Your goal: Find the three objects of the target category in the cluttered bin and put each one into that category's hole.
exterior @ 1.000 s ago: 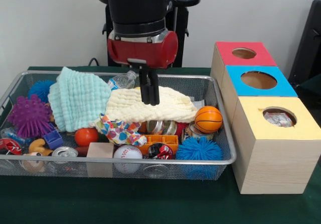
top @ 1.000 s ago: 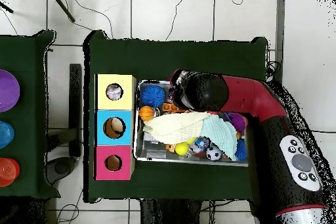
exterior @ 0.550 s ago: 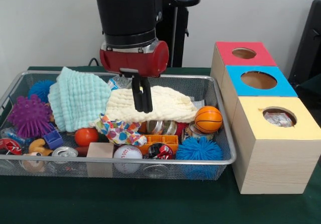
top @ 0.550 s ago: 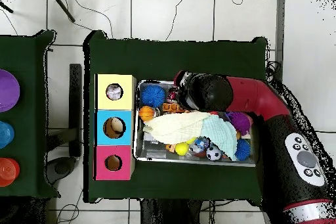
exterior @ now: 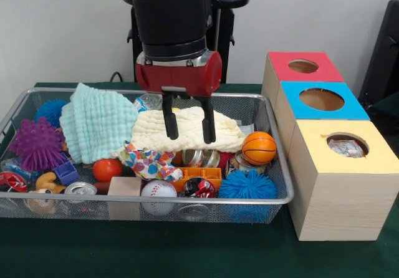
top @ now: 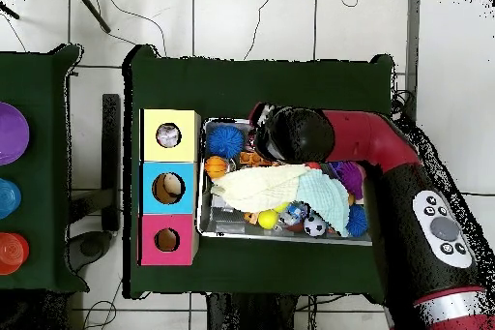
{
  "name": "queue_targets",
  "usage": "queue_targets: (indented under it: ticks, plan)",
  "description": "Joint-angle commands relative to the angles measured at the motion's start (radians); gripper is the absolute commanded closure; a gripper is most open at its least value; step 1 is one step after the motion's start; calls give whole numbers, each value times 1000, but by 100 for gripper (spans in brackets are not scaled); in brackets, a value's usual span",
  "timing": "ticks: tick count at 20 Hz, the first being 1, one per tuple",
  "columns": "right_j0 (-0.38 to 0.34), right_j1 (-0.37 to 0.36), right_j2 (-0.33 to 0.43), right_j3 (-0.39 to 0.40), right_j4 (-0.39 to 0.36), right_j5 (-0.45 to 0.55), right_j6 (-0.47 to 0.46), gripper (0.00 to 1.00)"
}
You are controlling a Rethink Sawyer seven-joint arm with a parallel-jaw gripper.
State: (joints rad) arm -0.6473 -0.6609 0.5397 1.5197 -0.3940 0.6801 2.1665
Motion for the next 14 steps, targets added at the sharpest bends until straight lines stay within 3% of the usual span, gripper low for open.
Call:
queue_targets:
  ticks: [1, 14]
  plan:
    - [-34, 35, 74, 36, -94, 36, -303, 0]
    - [-79, 45, 114, 20, -135, 81, -349, 0]
